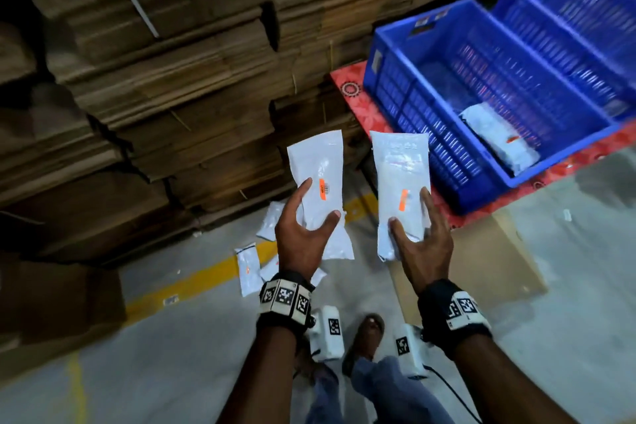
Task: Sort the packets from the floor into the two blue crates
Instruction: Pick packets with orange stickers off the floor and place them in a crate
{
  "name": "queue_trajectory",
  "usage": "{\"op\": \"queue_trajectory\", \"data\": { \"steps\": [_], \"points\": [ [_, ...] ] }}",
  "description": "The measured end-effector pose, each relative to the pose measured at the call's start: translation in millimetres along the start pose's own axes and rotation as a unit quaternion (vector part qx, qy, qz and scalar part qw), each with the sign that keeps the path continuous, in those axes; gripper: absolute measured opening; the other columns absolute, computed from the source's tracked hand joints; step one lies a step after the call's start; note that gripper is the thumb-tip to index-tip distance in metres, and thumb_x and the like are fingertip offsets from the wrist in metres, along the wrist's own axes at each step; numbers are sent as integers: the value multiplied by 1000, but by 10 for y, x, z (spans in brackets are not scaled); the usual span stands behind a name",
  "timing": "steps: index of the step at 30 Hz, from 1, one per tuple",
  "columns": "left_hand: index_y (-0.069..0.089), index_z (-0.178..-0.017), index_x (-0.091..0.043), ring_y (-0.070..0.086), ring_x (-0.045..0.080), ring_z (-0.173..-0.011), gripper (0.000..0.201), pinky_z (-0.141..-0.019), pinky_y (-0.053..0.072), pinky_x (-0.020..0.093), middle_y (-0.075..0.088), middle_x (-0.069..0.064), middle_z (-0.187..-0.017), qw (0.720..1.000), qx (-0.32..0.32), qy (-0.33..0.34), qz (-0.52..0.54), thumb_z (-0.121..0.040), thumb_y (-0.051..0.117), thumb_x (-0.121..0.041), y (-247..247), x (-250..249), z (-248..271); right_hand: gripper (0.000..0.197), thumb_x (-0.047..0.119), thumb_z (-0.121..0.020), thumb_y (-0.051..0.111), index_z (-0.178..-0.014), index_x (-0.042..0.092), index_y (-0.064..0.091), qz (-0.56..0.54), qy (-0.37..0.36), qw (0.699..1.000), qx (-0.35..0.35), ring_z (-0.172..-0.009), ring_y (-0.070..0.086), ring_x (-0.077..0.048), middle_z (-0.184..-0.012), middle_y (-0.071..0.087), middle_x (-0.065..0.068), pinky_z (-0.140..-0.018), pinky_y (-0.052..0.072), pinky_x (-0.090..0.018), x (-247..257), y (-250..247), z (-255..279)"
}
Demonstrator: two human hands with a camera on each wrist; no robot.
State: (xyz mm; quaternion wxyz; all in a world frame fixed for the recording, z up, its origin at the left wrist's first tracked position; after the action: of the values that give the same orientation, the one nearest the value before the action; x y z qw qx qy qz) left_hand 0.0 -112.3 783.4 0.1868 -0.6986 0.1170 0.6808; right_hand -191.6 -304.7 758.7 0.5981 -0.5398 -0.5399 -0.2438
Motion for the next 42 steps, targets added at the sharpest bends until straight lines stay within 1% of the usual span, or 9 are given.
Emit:
{"op": "queue_trajectory", "data": {
  "steps": [7, 13, 18, 24, 27, 31, 36, 39, 42],
  "points": [
    [65, -127, -22, 56, 1, -123, 35, -108, 44, 32, 64, -14, -130, 999, -26, 36, -9, -92, 69, -21, 465, -416, 202, 67, 18, -78, 81, -139, 24, 54, -43, -20, 999, -17, -126, 51, -12, -133, 53, -1, -105, 46, -39, 264, -454, -276],
    [64, -129, -16, 54, 1, -127, 37, -111, 41, 30, 62, -10, -133, 996, -48, 69, -16, -92, 67, -11, 1210, -775, 293, 65, 22, -80, 80, -139, 19, 53, -64, -57, 996, -7, -126, 50, -4, -132, 55, 3, -109, 40, -29, 314, -1086, -910],
    [63, -129, -13, 56, 8, -125, 40, -109, 44, 41, 62, -7, -132, 992, -52, 110, -19, -89, 70, -10, 2043, -1128, 278, 65, 17, -82, 77, -141, 20, 52, -82, -85, 993, -10, -121, 45, 12, -128, 53, 4, -105, 36, -13, 220, -1882, -1593],
    [62, -127, -15, 59, 14, -122, 43, -106, 46, 44, 63, -4, -130, 988, -49, 145, -19, -85, 71, -10, 2836, -1453, 126, 68, 33, -78, 73, -142, 31, 48, -71, -67, 995, -10, -128, 51, -10, -136, 53, 8, -109, 43, -41, -64, -2558, -2467],
    [61, -124, -14, 59, 9, -119, 41, -104, 46, 30, 63, -3, -127, 988, -36, 150, -26, -86, 70, -3, 3148, -1542, 8, 68, 33, -77, 70, -142, 30, 48, -67, -62, 996, 0, -129, 51, -13, -138, 52, 5, -108, 44, -45, -174, -2643, -2806],
    [62, -125, -17, 54, 0, -121, 41, -104, 37, 13, 61, -6, -129, 992, -37, 116, -39, -85, 54, -13, 3471, -1562, -306, 67, 26, -75, 71, -139, 29, 52, -71, -55, 996, 22, -127, 52, -11, -136, 53, 3, -109, 43, -43, -236, -2571, -3232],
    [57, -131, -23, 54, 11, -125, 53, -107, 40, 25, 59, -5, -134, 991, 9, 118, -59, -79, 51, -11, 3794, -1539, -962, 66, 19, -75, 75, -137, 30, 54, -61, -64, 993, 84, -125, 51, -7, -138, 52, 0, -111, 41, -37, -136, -2327, -3729],
    [54, -132, -24, 59, 8, -118, 55, -102, 46, 24, 61, -4, -132, 992, 13, 107, -62, -78, 55, -9, 3899, -1513, -1329, 67, 29, -69, 71, -133, 37, 53, -49, -47, 988, 138, -126, 52, -10, -138, 53, 3, -108, 43, -41, -121, -2094, -4019],
    [51, -132, -28, 61, 14, -118, 58, -104, 48, 36, 61, -4, -131, 994, 28, 70, -85, -76, 60, -12, 4042, -1372, -1628, 69, 39, -63, 70, -128, 48, 50, -23, -12, 985, 170, -119, 59, -17, -134, 56, 4, -102, 49, -45, -243, -1882, -4314]
  ]
}}
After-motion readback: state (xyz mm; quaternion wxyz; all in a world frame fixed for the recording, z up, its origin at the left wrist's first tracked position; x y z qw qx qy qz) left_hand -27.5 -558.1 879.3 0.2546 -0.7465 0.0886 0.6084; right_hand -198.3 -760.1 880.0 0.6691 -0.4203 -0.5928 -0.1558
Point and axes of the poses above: each hand's wrist, its own z-axis away from the middle knuckle, its own y-axis out of the palm, x = y × z, the point moved 9 cm from there along -z, towards the middle knuckle
